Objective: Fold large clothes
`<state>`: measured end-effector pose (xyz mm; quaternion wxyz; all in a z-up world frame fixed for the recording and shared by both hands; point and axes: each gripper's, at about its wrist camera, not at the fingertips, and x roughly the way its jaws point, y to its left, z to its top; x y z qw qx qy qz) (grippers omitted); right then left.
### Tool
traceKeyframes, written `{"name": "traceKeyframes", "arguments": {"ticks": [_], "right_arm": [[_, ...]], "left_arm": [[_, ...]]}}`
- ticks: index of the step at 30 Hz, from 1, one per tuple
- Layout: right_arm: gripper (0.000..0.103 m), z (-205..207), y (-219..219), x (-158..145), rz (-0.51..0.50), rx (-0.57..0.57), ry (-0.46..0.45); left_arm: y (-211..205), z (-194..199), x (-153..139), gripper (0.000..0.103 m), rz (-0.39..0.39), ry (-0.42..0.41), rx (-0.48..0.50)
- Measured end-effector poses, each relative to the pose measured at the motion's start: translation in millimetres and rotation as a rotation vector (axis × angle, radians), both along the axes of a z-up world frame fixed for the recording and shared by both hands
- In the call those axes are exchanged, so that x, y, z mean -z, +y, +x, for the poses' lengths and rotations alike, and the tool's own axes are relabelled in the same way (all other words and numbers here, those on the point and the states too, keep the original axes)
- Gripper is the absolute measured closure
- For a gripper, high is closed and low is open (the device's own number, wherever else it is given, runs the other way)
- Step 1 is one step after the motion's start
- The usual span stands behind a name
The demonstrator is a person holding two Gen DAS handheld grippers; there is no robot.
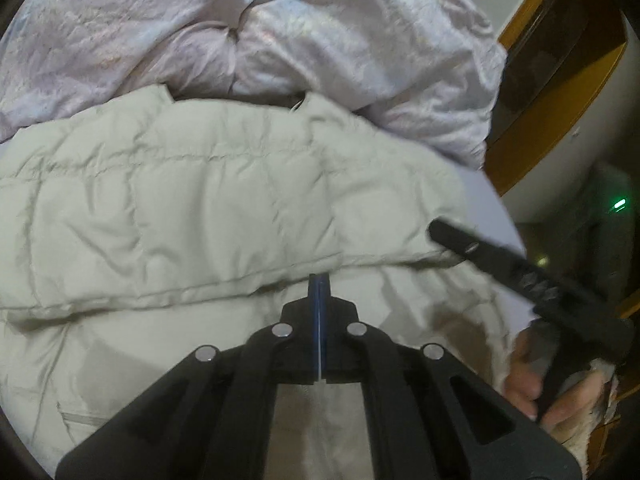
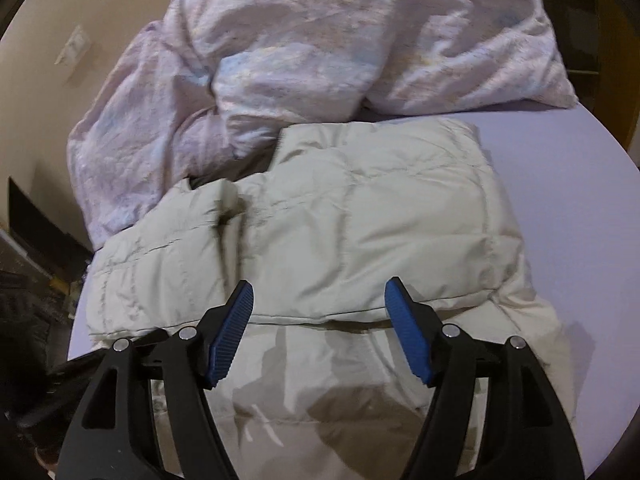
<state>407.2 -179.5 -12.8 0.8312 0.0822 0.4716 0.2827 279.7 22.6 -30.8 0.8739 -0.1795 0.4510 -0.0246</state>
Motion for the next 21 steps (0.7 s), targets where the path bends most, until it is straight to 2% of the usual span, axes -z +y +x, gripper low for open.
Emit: {"name": "traceKeyframes", "arguments": {"ticks": [3, 7, 8, 11, 13, 15, 18, 21], "right_arm": [[0.033, -3, 21, -4, 0.055, -0.083, 0.015], [0.044, -3, 54, 5, 0.093, -0.142, 0.079], [0.046, -2, 62, 9, 0.095, -0.148, 0.095], [0.058, 1, 84, 23, 0.082, -0.162, 0.142], [0.080, 0, 93, 30, 0.045, -0.157, 0.138], [0.091, -4, 94, 35, -0.006, -0.114, 0.111], [0.092, -3, 88, 41, -0.047, -0.049, 0.127], [0.088, -6, 91, 34, -0.112, -0.061, 0.077]], "left_arm": [[16, -10, -1, 0.097, 0.006, 0.001, -0.050], [43, -19, -6, 0.075, 0.040, 0.003, -0.123], [48, -22, -8, 0.075, 0.047, 0.004, -0.135], [64, -29, -9, 0.068, 0.064, 0.011, -0.173], [75, -34, -9, 0.064, 0.066, 0.015, -0.199], [83, -38, -9, 0.064, 0.075, 0.015, -0.217], [92, -44, -9, 0.058, 0.105, 0.010, -0.236], [101, -53, -10, 0.051, 0.134, 0.007, -0.248]]}}
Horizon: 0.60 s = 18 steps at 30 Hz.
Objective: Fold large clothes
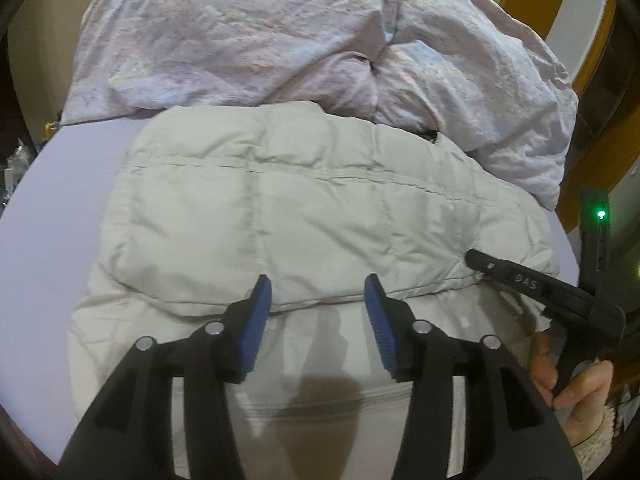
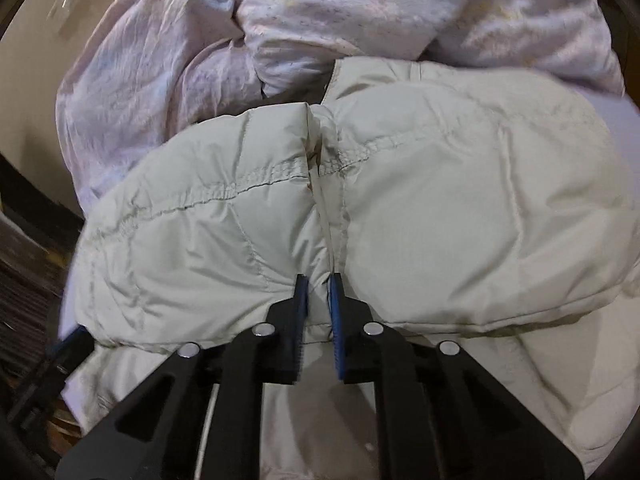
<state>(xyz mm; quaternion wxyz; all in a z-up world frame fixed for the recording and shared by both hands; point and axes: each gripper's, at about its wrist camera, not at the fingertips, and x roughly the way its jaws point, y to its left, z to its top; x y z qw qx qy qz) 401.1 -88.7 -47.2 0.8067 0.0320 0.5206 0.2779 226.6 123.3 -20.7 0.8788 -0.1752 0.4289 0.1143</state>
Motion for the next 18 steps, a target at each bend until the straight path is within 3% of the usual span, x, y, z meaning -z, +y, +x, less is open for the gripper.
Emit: {"name": "traceKeyframes", "arguments": {"ticks": [3, 7, 11, 14, 17, 18], "right_arm": [[0.065, -4, -8, -18, 0.024, 0.022, -0.072], [0.065, -10, -5, -35, 0.093, -0.030, -0.131], [0.066, -11, 14, -22, 0.073, -0.096, -0.076], [0.068, -1, 29, 10, -0.008, -0.099, 0.025], [0.066, 1, 28, 7, -0.012, -0.117, 0.026], [0.061, -1, 26, 4, -0.009, -0.125, 0.030]], "left_arm": [[9, -11, -2, 0.039, 0.052, -0.003, -0.021], [20, -17, 0, 0.031, 0.078, 0.005, -0.045], [27, -17, 7, 0.027, 0.058, 0.028, -0.056], [31, -17, 14, 0.026, 0.041, 0.050, -0.059], [37, -24, 17, 0.024, 0.013, 0.076, -0.061], [41, -31, 17, 0.023, 0.008, 0.077, -0.062]]}}
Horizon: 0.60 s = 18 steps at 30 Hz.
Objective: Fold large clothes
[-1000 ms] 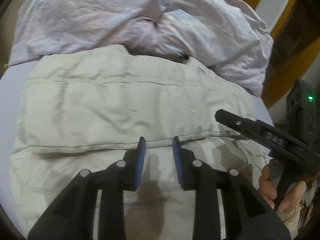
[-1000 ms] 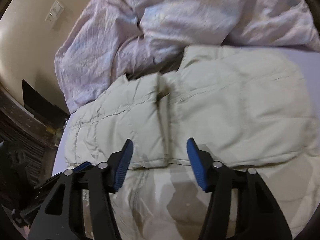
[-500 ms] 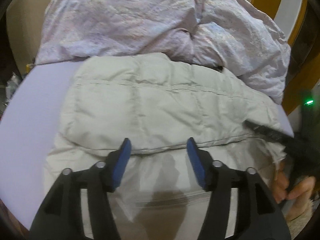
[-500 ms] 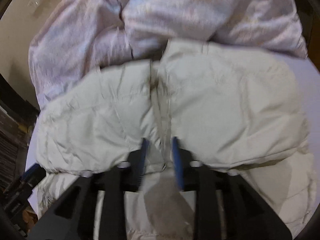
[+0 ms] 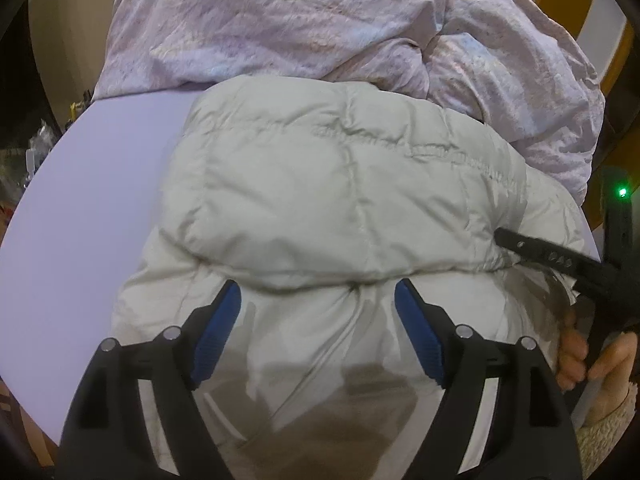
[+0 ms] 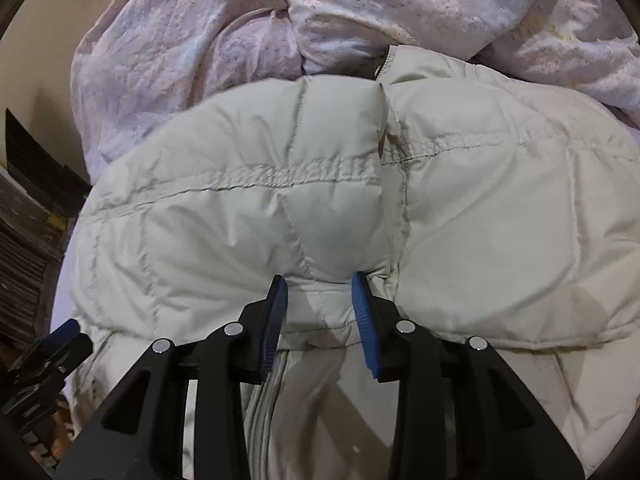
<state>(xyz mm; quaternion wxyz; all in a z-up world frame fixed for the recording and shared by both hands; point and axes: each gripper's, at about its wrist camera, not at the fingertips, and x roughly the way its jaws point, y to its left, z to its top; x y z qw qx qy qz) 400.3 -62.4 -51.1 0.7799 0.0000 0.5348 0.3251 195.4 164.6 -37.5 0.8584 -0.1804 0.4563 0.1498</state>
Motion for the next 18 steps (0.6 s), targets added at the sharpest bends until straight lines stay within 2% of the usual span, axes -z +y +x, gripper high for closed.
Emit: {"name": "traceKeyframes", "arguments": {"ticks": [2, 3, 4, 7, 10, 18], "right_arm": [[0.043, -6, -13, -12, 0.039, -0.029, 0.024], [0.026, -9, -18, -16, 0.045, -0.034, 0.029], [0.021, -16, -29, -25, 0.045, -0.034, 0.022], [0.020, -34, -67, -44, 0.050, -0.047, -0.009], [0.018, -43, -126, -48, 0.054, -0.009, 0.018], [0.018, -63, -264, -26, 0.036, 0.178, 0.105]], "left_arm": [[6, -11, -2, 0.022, -0.002, 0.000, 0.001], [12, -21, -3, 0.021, 0.001, 0.001, 0.000], [17, -30, -5, 0.020, 0.006, 0.002, -0.001], [31, -60, -9, 0.019, 0.014, -0.002, 0.002], [46, -93, -10, 0.018, 0.001, 0.001, 0.001], [67, -168, 11, 0.018, -0.104, 0.032, -0.010]]}}
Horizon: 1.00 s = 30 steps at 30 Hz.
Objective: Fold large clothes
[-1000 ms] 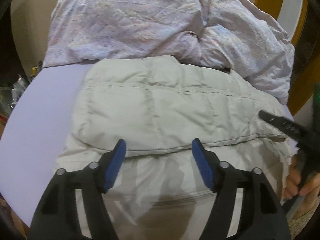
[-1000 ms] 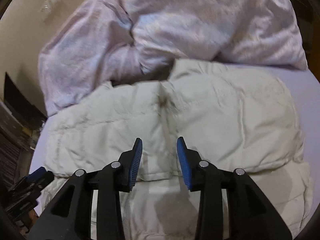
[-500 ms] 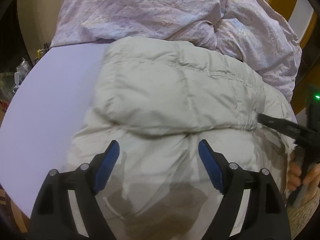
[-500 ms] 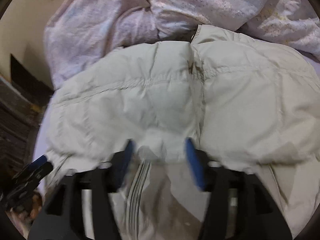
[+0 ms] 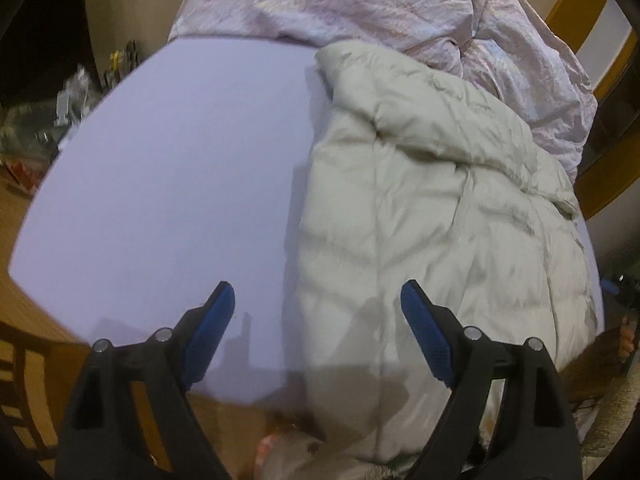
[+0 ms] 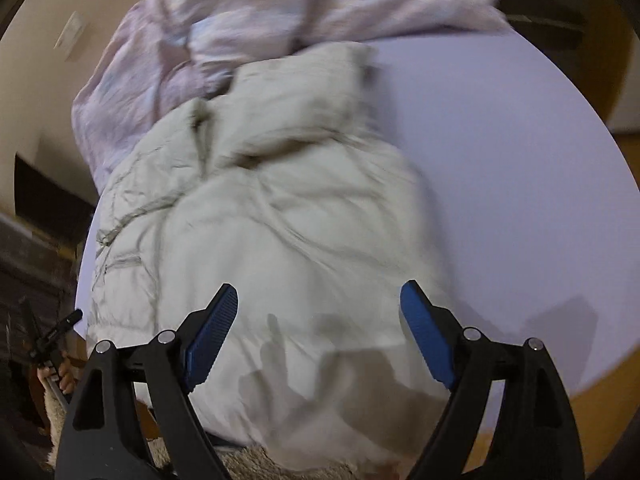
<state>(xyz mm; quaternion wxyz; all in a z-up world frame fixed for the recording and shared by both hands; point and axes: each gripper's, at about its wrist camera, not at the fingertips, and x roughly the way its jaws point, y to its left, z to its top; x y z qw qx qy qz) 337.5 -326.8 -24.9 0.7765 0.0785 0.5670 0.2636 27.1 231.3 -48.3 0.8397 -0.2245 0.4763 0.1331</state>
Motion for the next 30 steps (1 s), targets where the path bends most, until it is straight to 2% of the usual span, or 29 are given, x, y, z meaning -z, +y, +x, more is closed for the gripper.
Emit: {"name": "traceKeyframes", "arguments": {"ticks": [3, 7, 10, 14, 16, 19, 27, 30], "right_arm": [[0.018, -13, -38, 19, 0.014, 0.043, 0.071], [0.018, -22, -56, 34, 0.050, 0.065, 0.107], [0.018, -25, -63, 43, 0.122, 0.064, 0.135], [0.018, -24, -65, 54, 0.144, 0.068, 0.158], [0.019, -24, -68, 59, 0.164, 0.063, 0.167], [0.029, -26, -75, 65, 0.255, 0.041, 0.201], [0.034, -36, -77, 74, 0.408, 0.004, 0.244], [0.041, -38, -77, 79, 0.449, 0.005, 0.250]], "left_arm": [[-2, -16, 13, 0.021, -0.071, -0.001, 0.004], [-9, -30, 23, 0.025, -0.141, -0.022, 0.005], [-14, -37, 26, 0.028, -0.168, -0.044, 0.006], [-20, -45, 32, 0.031, -0.219, -0.061, 0.009], [-23, -47, 32, 0.032, -0.213, -0.074, 0.004], [-27, -51, 33, 0.037, -0.242, -0.092, 0.011], [-44, -48, 36, 0.050, -0.278, -0.106, 0.036], [-46, -49, 36, 0.059, -0.287, -0.118, 0.031]]}}
